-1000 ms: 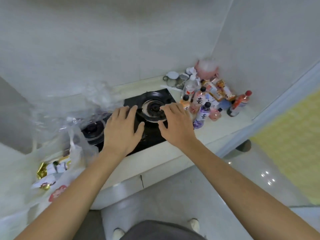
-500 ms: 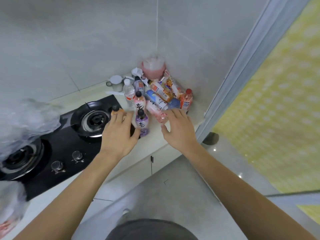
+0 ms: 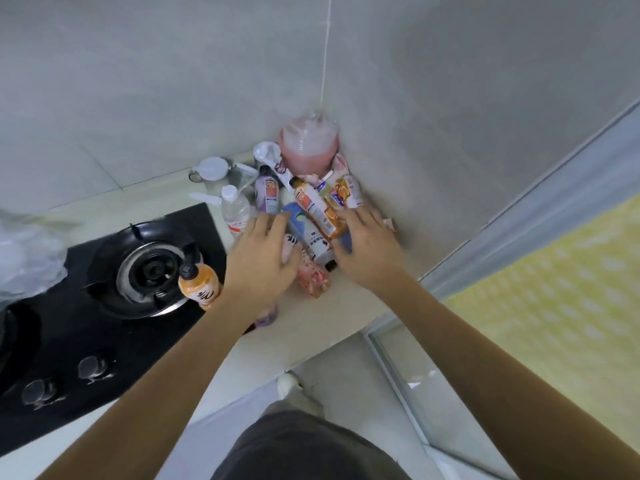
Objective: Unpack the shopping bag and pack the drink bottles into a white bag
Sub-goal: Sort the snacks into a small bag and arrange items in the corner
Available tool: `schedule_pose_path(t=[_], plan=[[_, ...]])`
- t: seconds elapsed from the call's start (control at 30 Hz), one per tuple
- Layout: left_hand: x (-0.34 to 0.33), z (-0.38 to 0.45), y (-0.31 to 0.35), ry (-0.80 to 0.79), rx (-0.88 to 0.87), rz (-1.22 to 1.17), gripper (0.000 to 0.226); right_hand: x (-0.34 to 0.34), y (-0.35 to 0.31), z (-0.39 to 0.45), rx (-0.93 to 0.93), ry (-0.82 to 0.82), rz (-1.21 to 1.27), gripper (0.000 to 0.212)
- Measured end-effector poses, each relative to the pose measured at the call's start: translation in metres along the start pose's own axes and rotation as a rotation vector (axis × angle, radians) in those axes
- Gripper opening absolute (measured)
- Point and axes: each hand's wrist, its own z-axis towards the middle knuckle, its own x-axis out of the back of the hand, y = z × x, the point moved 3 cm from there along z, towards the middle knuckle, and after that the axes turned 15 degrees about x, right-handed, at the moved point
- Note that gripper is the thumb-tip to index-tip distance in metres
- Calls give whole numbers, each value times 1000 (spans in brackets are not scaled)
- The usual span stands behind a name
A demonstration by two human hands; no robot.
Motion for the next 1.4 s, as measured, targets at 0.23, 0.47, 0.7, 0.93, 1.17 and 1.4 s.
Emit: schedule_pose_path(t=[0.23, 0.47, 0.7, 0.93, 1.17, 1.4], plan=[[-31, 85, 13, -128, 104, -10, 48, -29, 75, 90, 42, -72, 20, 38], [-94, 165, 19, -274, 247, 1, 45, -76, 147, 147, 103, -266, 23, 57], [-147, 250, 34, -274, 201, 35, 35, -119, 173, 164, 286, -343, -73, 50], [-195, 292, 45, -359, 183, 58, 18, -143, 181, 170, 374, -293, -105, 44], [-209, 296, 42, -338, 137, 72, 22, -148, 187, 168, 377, -218, -67, 35], [-209, 295, 42, -342, 160, 28, 17, -145, 184, 170, 357, -230, -59, 41]])
